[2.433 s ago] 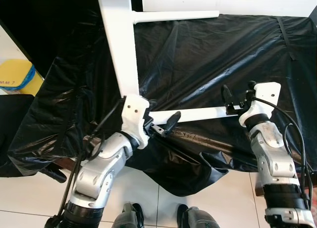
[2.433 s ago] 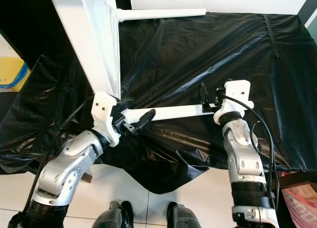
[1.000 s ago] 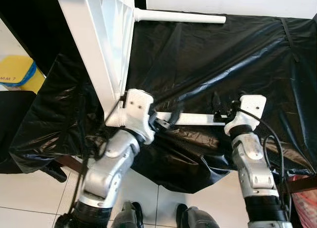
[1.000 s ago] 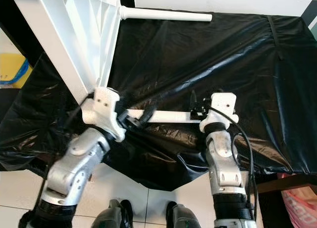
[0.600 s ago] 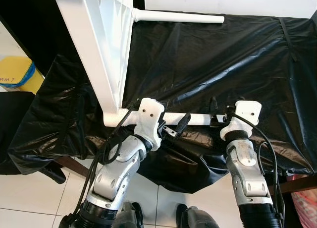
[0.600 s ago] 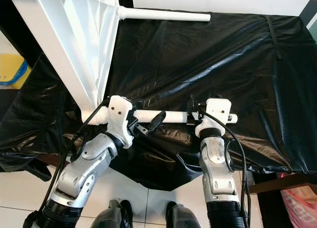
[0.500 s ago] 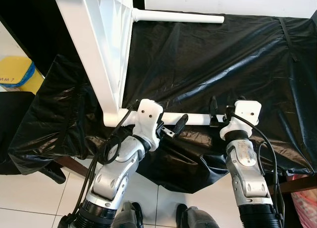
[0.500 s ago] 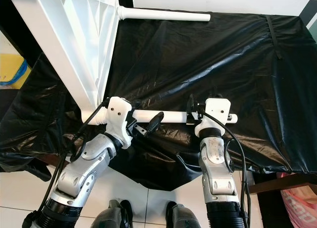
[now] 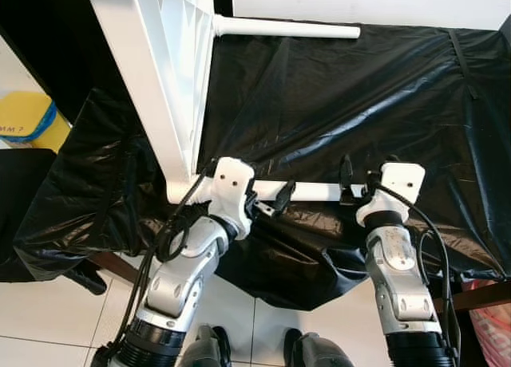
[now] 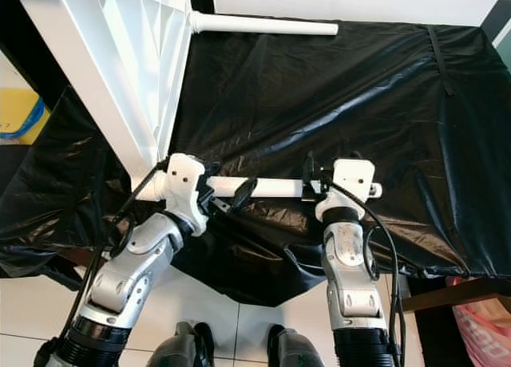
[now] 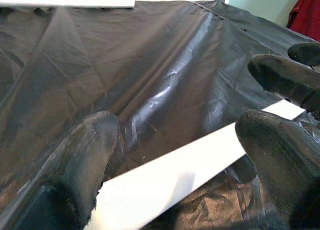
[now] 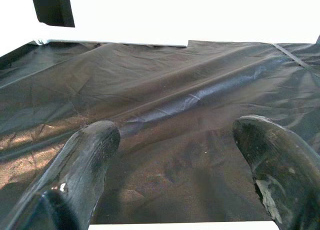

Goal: Building children table

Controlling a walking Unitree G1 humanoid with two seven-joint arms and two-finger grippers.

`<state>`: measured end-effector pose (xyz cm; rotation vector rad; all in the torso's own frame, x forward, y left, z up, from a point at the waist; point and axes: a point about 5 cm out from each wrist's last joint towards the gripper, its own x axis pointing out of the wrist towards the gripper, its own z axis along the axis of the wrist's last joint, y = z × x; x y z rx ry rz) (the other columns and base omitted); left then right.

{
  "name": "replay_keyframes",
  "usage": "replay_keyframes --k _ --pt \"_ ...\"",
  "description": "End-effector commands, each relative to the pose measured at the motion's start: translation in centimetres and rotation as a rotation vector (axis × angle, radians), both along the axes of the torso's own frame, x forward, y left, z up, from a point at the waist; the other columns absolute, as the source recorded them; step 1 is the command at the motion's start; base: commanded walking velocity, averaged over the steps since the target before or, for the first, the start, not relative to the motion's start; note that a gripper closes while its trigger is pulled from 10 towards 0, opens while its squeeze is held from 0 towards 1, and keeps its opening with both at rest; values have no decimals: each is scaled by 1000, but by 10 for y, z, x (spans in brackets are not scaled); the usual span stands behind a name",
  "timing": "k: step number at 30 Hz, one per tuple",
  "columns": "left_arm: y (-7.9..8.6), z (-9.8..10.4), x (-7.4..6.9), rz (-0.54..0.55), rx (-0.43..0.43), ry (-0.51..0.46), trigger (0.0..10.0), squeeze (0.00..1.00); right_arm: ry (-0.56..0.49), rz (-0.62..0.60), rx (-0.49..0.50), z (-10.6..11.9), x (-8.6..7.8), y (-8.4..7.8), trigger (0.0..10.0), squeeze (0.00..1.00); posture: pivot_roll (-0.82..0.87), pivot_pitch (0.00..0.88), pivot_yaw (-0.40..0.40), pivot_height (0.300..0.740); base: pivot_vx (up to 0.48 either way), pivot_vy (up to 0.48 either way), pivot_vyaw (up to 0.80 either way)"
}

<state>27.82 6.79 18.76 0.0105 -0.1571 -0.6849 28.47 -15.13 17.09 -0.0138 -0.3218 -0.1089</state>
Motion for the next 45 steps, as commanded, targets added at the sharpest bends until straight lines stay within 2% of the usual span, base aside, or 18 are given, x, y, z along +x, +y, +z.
replay_keyframes --k 1,9,18,24,38,39,40,42,43,44,45 --pt "-3 -2 -1 -44 22 -12 10000 0 -1 -2 -11 -2 -3 1 10000 0 -25 170 -20 740 0 0 0" --pt "6 0 2 48 29 -93 10000 0 -38 1 -87 1 -3 0 10000 0 -34 134 -12 740 0 0 0" --pt "1 -3 0 35 63 -120 10000 0 -69 -8 -100 7 -4 0 10000 0 -34 114 0 740 0 0 0" --pt "0 -5 -1 27 73 -129 10000 0 -59 -16 -88 3 -8 2 10000 0 -37 110 5 740 0 0 0" --pt "5 -5 0 43 40 -111 10000 0 -56 4 -109 1 -11 4 10000 0 -28 116 -4 740 0 0 0" --pt "5 -5 -1 33 44 -106 10000 0 -99 4 -149 9 -13 5 10000 0 -24 122 -6 740 0 0 0" --pt "5 -5 -1 33 44 -106 10000 0 -99 4 -149 9 -13 5 10000 0 -24 122 -6 740 0 0 0" --pt "4 -9 -6 5 71 -97 10000 0 -253 -40 -259 40 -18 7 10000 0 -18 132 -5 740 0 0 0" --pt "4 -9 -6 5 71 -97 10000 0 -253 -40 -259 40 -18 7 10000 0 -18 132 -5 740 0 0 0" --pt "4 -10 -7 -11 79 -91 10000 0 -329 -73 -314 56 -21 8 10000 0 -16 135 -4 740 0 0 0" --pt "4 -10 -7 -11 79 -91 10000 0 -329 -73 -314 56 -21 8 10000 0 -16 135 -4 740 0 0 0"
